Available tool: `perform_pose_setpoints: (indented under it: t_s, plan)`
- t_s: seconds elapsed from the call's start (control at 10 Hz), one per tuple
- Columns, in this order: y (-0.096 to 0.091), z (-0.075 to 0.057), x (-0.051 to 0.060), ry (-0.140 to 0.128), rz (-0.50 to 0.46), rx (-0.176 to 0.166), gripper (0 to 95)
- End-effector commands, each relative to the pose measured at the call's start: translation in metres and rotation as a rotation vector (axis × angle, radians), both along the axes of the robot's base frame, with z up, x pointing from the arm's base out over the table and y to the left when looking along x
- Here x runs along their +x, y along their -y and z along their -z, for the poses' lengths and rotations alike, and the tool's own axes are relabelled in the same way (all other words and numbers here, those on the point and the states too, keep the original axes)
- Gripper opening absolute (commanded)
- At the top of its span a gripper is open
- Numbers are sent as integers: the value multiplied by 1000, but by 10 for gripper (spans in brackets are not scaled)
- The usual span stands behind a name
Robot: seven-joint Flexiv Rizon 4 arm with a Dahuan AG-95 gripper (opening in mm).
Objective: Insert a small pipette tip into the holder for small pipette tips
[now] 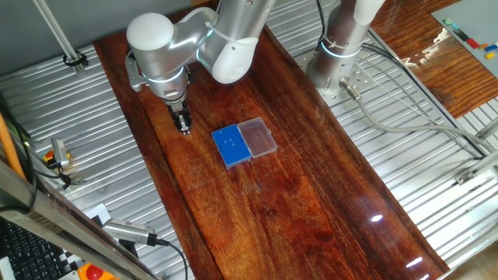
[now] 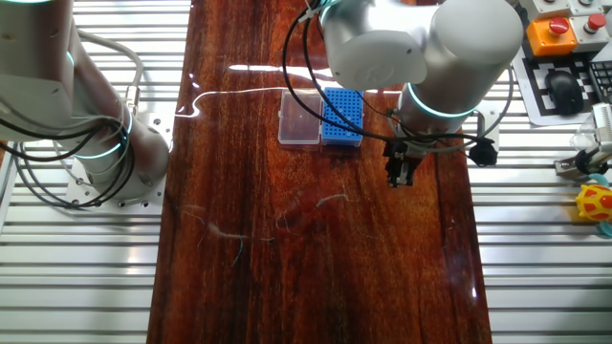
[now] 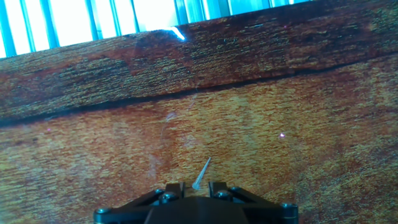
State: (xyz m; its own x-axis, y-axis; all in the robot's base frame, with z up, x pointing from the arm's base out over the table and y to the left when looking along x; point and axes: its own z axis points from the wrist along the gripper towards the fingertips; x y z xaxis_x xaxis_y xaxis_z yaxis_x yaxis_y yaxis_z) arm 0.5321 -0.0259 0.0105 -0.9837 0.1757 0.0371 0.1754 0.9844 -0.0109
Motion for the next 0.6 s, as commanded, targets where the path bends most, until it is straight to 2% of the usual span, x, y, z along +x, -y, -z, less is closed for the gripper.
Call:
perform_pose_setpoints:
  t_s: [0.1,0.6]
  plan:
    - [0,0,-1,0,0,-1,0]
    - [0,0,0,-2,-3,-1,0]
